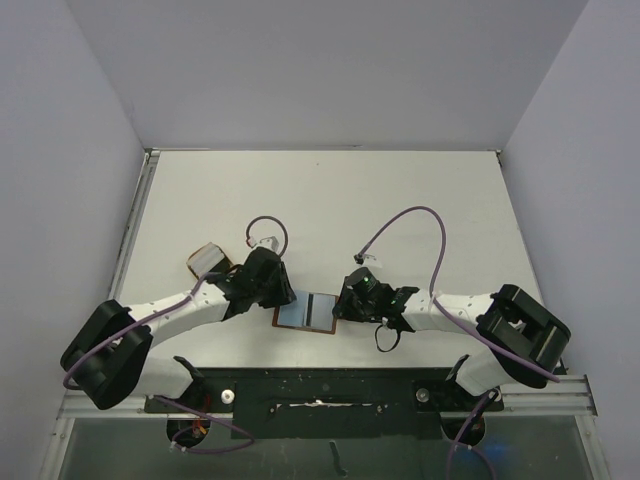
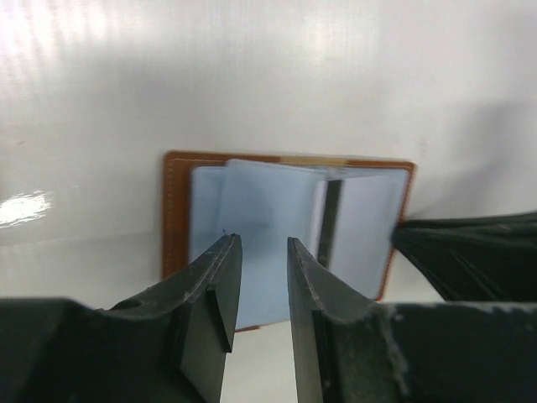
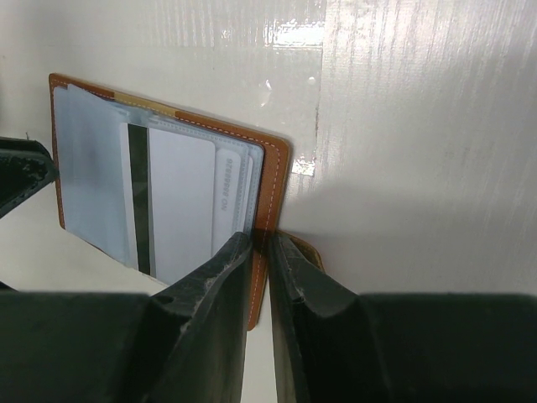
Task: Put the credit cards into the card holder
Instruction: Insert the credit card into the card holder.
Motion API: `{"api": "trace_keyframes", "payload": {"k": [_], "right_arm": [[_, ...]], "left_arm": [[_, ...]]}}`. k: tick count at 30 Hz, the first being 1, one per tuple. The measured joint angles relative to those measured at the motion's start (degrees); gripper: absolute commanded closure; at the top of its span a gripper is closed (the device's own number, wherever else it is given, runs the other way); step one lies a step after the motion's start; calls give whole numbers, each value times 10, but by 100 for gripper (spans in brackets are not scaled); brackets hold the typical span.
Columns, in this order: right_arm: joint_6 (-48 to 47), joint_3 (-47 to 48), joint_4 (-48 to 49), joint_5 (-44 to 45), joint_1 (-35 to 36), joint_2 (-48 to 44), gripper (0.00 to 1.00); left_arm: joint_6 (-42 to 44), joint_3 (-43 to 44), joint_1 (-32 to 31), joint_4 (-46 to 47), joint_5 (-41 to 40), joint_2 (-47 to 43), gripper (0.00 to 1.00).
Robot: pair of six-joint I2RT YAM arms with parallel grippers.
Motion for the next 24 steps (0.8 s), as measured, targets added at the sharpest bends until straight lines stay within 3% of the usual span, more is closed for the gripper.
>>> {"api": "trace_keyframes", "payload": {"k": [11, 24], "right_arm": [[-1, 0, 0, 0, 0, 0, 82], [-1, 0, 0, 0, 0, 0, 82]], "left_arm": [[-22, -25, 0, 151, 126, -5, 68], [-28, -41, 0, 189, 142, 35, 68]]}}
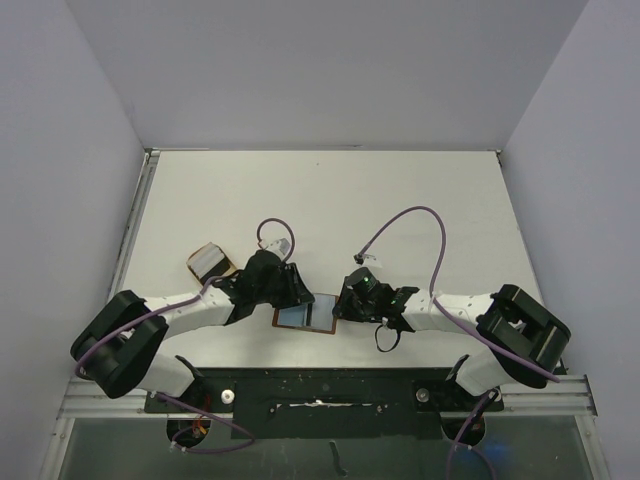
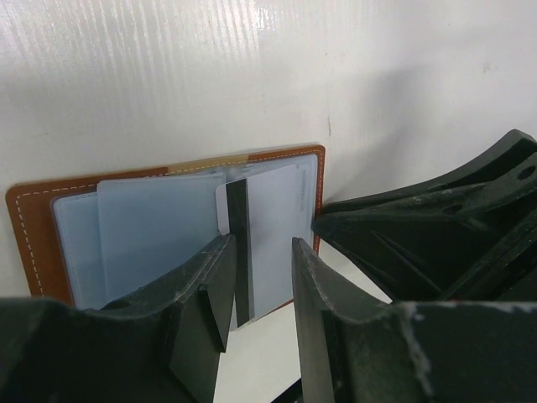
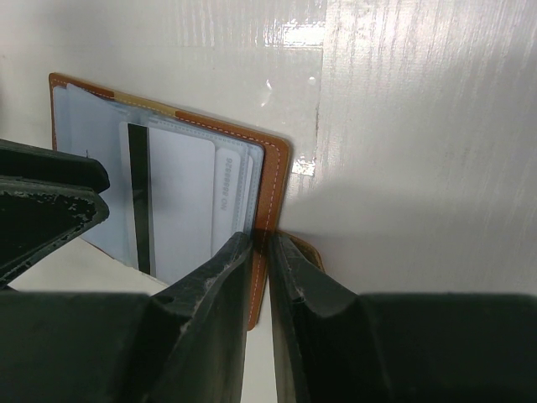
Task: Put the credit cards into the card holder
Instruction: Insert the credit card into the card holder.
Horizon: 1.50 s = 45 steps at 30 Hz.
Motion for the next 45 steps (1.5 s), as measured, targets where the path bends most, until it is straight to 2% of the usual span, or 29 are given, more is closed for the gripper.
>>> {"api": "trace_keyframes", "payload": {"k": [14, 22, 32, 39, 45], "right_arm": [[0, 0, 0, 0, 0, 0, 82], [0, 0, 0, 0, 0, 1, 82], [0, 0, 1, 0, 0, 1, 83], [-7, 6, 4, 0, 0, 8, 83], [-9, 6, 4, 0, 0, 8, 83]], "left_arm": [[1, -17, 0, 21, -4, 23, 67], [-3, -22, 0, 48, 9, 25, 73], [-11, -24, -7, 88, 35, 37, 75], [-9, -24, -9, 86, 38, 42, 67], [-2, -24, -9, 52, 16, 18, 65]]}}
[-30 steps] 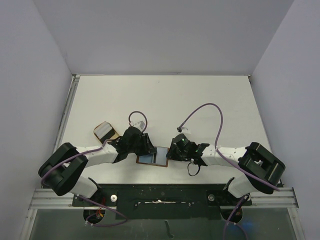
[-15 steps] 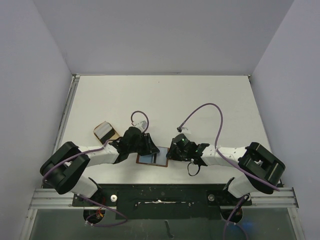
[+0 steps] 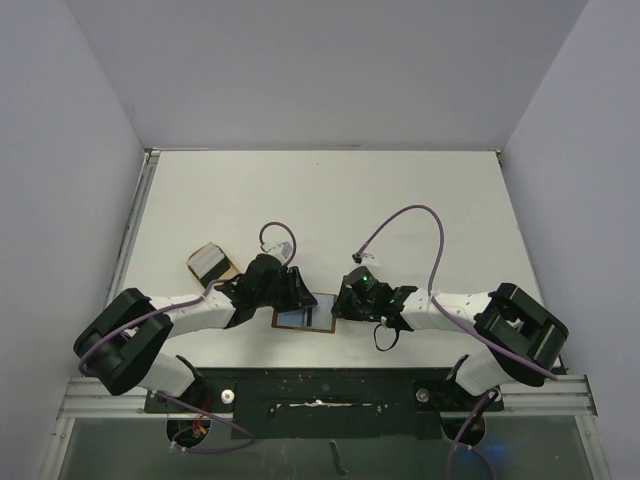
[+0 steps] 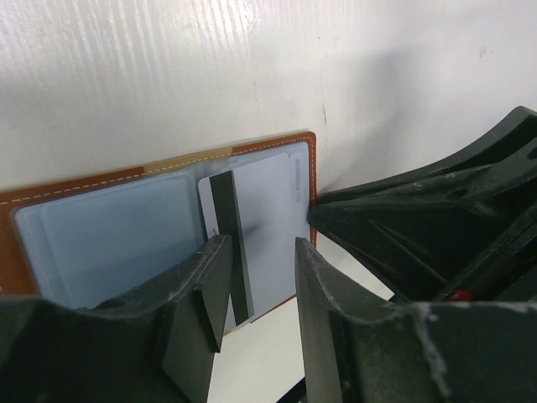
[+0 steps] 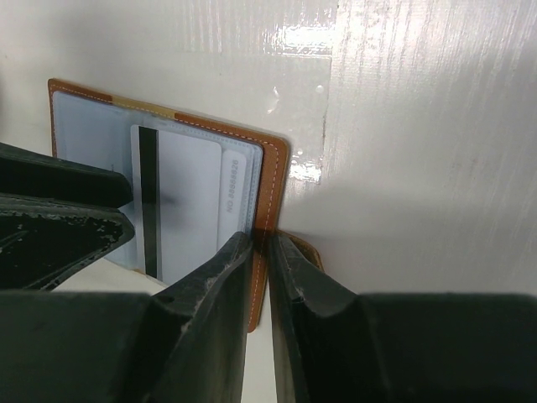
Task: Put the credit cards into the card holder
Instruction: Insert the credit card into the card holder.
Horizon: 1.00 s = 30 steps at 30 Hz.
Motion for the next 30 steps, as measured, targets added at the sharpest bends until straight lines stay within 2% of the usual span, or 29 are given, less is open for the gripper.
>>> {"api": "trace_keyframes", "payload": {"k": [14, 30], "right_arm": [[0, 0, 1, 0, 0, 1, 83], [0, 0, 1, 0, 0, 1, 82]], "left_arm": [[13, 0, 0, -23, -21, -9, 66], [8, 0, -3, 9, -7, 15, 72]]}}
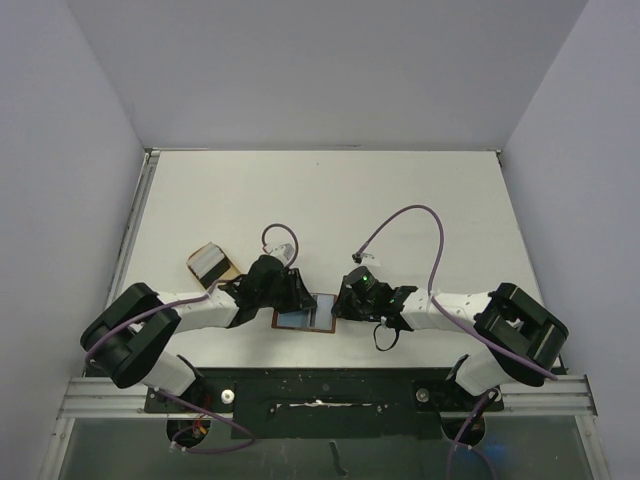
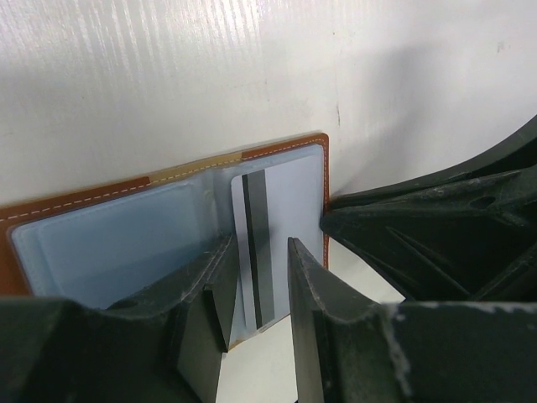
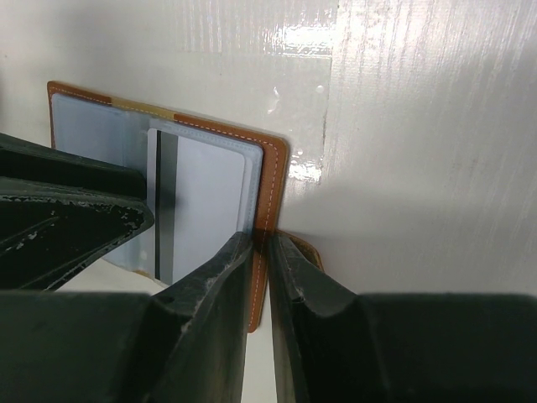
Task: Put the credit cards into the card holder
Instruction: Insert the credit card into the card holder.
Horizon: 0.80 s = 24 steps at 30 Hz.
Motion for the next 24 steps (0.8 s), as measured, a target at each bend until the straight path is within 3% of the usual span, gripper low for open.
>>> {"api": "trace_keyframes", "payload": {"k": [20, 24], "right_arm": [[-17, 11, -3, 2, -23, 8, 83], [-34, 15, -8, 9, -41, 8, 80]], "left_arm": [[-24, 4, -5, 38, 10, 32, 73], [-26, 24, -9, 31, 12, 34, 68]]}}
